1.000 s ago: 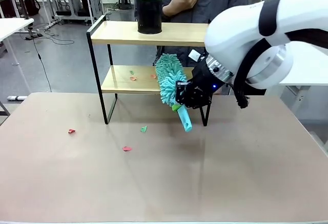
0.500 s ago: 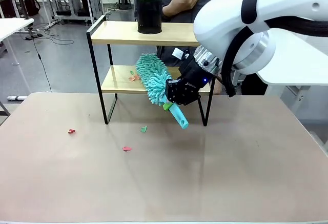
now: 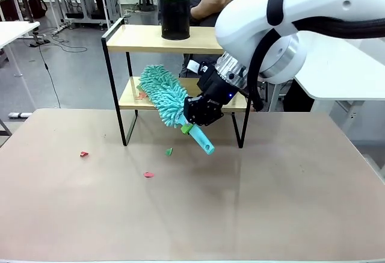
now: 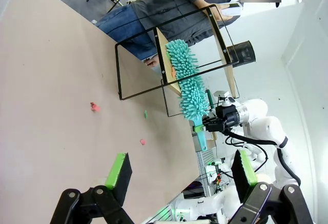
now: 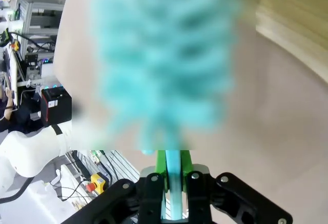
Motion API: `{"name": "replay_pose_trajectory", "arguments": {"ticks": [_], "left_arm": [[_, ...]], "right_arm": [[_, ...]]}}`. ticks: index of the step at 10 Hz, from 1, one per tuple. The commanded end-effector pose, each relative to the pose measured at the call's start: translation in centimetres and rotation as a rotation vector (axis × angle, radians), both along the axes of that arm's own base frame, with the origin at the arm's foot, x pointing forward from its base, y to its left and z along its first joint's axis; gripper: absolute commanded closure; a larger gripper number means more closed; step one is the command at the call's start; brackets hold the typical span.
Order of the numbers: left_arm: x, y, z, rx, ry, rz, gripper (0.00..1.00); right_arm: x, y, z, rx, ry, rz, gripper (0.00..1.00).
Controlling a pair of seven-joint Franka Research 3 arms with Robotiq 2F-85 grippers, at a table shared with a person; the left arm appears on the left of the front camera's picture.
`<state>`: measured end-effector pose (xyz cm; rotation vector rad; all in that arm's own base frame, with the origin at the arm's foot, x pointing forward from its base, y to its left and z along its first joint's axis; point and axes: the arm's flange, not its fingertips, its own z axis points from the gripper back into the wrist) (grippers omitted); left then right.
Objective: Clean the shelf.
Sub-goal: Clean the remaining tier of the Shelf with the Duster once objects are removed.
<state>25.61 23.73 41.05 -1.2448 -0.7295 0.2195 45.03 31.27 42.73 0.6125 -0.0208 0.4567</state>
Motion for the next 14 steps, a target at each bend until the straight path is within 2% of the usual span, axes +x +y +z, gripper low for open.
{"name": "replay_pose_trajectory", "arguments": {"ticks": [1,3,5,9,13,14], "left_arm": [[0.1,-0.2,0.0,-0.006,-0.035,0.003,0.0],[0.1,-0.2,0.0,-0.006,-0.035,0.003,0.0],[0.1,-0.2,0.0,-0.006,-0.035,0.003,0.0],[0.1,-0.2,0.0,-0.006,-0.035,0.003,0.0],[0.1,-0.2,0.0,-0.006,-0.035,0.003,0.0],[0.1,-0.2,0.0,-0.006,-0.035,0.003,0.0]], "right_arm": [[-0.1,-1.0,0.2,-0.002,0.01,0.131,0.88],[-1.2,-2.9,0.8,-0.054,0.021,0.328,0.88],[-2.2,-4.8,1.2,-0.035,0.029,0.425,0.88],[-3.1,-8.4,1.5,0.12,0.086,0.553,0.88],[-3.5,-9.7,1.2,0.185,0.126,0.582,0.88],[-4.3,-11.8,1.8,0.232,0.124,0.605,0.88]]}}
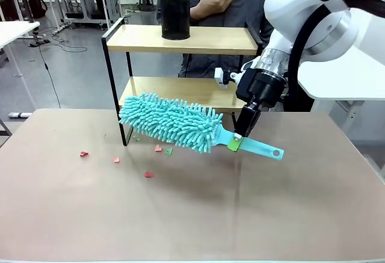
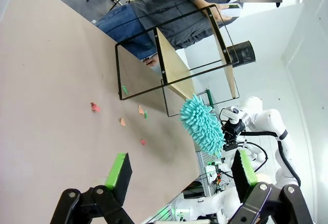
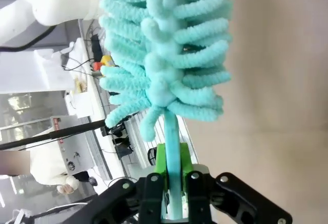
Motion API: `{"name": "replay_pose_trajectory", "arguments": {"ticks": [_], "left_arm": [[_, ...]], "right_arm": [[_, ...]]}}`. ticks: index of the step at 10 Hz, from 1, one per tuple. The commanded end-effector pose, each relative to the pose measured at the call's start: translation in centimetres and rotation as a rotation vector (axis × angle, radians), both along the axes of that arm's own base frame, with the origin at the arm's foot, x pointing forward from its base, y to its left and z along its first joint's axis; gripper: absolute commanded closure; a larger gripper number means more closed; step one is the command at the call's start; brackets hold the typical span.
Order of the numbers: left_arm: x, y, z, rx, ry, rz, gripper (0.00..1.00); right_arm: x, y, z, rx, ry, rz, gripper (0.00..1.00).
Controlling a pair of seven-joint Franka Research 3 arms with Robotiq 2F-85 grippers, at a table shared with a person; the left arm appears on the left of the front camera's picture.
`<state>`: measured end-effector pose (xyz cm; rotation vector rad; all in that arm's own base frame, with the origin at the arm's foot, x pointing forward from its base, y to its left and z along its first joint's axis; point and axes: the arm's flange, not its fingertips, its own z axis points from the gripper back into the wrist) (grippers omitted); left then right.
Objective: Clean the shelf.
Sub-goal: Clean the remaining tier of the Shelf with the Duster once objects are removed.
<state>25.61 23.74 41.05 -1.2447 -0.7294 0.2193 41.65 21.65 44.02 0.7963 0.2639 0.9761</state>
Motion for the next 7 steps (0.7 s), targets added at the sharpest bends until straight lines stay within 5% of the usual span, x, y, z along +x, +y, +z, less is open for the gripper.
{"name": "replay_pose_trajectory", "arguments": {"ticks": [1,4,7], "left_arm": [[0.1,-0.2,0.0,-0.006,-0.035,0.003,0.0],[0.1,-0.2,0.0,-0.006,-0.035,0.003,0.0],[0.1,-0.2,0.0,-0.006,-0.035,0.003,0.0]], "right_arm": [[-2.6,-6.0,1.4,0.136,0.024,0.018,0.88],[-9.0,-18.1,3.2,0.311,-0.047,-0.204,0.88],[-14.9,-28.8,2.1,0.502,-0.142,-0.472,0.88]]}}
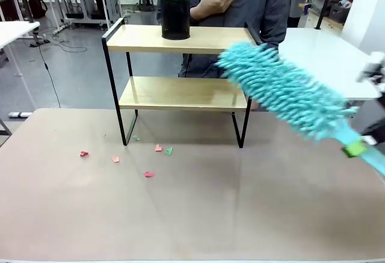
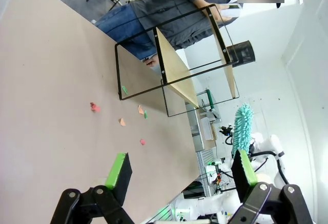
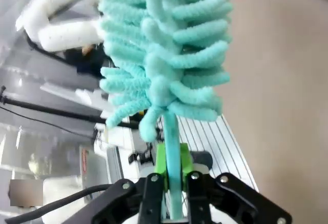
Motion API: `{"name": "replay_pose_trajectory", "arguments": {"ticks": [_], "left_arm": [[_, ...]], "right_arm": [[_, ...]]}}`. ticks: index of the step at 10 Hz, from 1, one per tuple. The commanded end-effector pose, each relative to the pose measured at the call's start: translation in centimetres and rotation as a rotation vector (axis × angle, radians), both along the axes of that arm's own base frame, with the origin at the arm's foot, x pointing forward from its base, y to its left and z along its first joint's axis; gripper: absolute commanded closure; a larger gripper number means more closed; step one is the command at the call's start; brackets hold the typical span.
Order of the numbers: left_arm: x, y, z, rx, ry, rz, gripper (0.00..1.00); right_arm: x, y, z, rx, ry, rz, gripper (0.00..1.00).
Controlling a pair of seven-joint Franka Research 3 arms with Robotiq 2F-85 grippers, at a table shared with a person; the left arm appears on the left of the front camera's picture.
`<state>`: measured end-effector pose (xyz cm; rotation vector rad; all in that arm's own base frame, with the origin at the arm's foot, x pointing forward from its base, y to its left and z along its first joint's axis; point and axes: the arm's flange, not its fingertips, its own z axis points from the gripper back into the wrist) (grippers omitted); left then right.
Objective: Clean the shelf.
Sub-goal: Clean the remaining tier of the Shelf with the Duster once objects are removed.
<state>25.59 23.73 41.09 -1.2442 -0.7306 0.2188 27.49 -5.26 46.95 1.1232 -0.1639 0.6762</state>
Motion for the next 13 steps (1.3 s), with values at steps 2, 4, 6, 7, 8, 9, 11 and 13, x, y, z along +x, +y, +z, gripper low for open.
{"name": "replay_pose_trajectory", "arguments": {"ticks": [2,4,6,7,8,9,11,13], "left_arm": [[0.1,-0.2,0.0,-0.006,-0.034,0.002,0.0],[0.1,-0.2,0.0,-0.006,-0.034,0.002,0.0],[0.1,-0.2,0.0,-0.006,-0.034,0.002,0.0],[0.1,-0.2,0.0,-0.006,-0.034,0.002,0.0],[0.1,-0.2,0.0,-0.006,-0.034,0.002,0.0],[0.1,-0.2,0.0,-0.006,-0.034,0.002,0.0],[0.1,-0.2,0.0,-0.006,-0.034,0.002,0.0],[0.1,-0.2,0.0,-0.006,-0.034,0.002,0.0]], "right_arm": [[-0.8,-4.8,-4.6,0.245,-0.003,-0.396,0.88],[1.1,-4.8,-7.4,0.277,0.142,-0.612,0.88],[3.6,-3.1,-8.9,0.154,0.306,-0.739,0.88],[2.6,-9.6,-7.2,0.239,0.147,-0.604,0.88],[2.6,-9.6,-7.2,0.239,0.147,-0.604,0.88],[2.6,-9.6,-7.2,0.239,0.147,-0.604,0.88],[2.6,-9.6,-7.2,0.239,0.147,-0.604,0.88],[2.6,-9.6,-7.2,0.239,0.147,-0.604,0.88]]}}
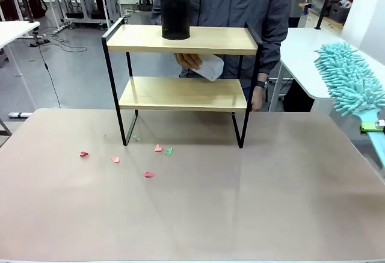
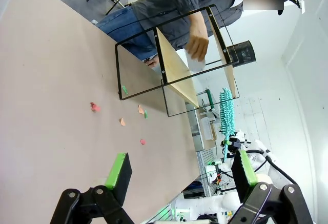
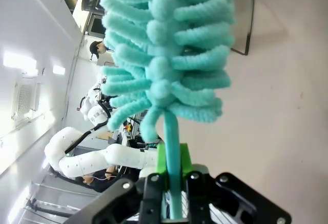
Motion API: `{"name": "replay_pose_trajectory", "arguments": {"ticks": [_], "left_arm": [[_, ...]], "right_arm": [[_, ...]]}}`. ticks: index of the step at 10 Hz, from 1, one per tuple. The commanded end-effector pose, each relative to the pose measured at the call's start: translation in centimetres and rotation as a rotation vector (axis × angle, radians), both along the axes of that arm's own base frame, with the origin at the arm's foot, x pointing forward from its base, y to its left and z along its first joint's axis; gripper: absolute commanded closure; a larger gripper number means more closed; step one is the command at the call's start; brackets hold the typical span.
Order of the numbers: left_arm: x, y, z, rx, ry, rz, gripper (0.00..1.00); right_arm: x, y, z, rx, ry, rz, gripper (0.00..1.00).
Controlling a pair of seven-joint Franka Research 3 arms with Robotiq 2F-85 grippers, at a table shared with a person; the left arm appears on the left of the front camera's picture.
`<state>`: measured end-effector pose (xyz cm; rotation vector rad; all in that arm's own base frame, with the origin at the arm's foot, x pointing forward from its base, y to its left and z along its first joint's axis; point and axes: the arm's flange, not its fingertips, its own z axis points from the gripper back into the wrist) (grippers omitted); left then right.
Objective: Clean the shelf.
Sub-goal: Hand the Duster back to the human.
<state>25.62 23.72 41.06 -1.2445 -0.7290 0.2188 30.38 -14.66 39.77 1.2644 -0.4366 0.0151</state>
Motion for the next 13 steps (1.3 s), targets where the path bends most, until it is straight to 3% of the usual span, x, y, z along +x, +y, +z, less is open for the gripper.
{"name": "replay_pose_trajectory", "arguments": {"ticks": [1,6,7,8,9,11,13], "left_arm": [[0.1,-0.2,0.0,-0.006,-0.035,0.003,0.0],[0.1,-0.2,0.0,-0.006,-0.035,0.003,0.0],[0.0,0.0,0.0,0.0,0.0,0.0,0.0],[0.1,-1.2,2.8,0.018,0.017,0.001,0.0],[0.6,-3.2,5.7,-0.022,-0.038,-0.096,0.0],[0.7,-8.6,9.9,0.029,-0.101,-0.253,0.0],[0.2,-14.3,11.7,0.027,-0.13,-0.47,0.0]], "right_arm": [[-0.3,-0.2,0.0,-0.003,-0.018,0.01,0.88],[-0.3,-0.2,0.0,-0.003,-0.018,0.01,0.88],[0.0,0.0,-0.1,0.001,0.003,0.0,0.88],[-1.5,-0.7,1.0,0.004,-0.097,0.068,0.88],[-2.3,-0.8,3.6,0.026,-0.204,0.169,0.88],[-3.0,2.3,9.8,-0.092,-0.316,0.475,0.88],[-3.3,9.9,13.1,-0.301,-0.337,0.875,0.88]]}}
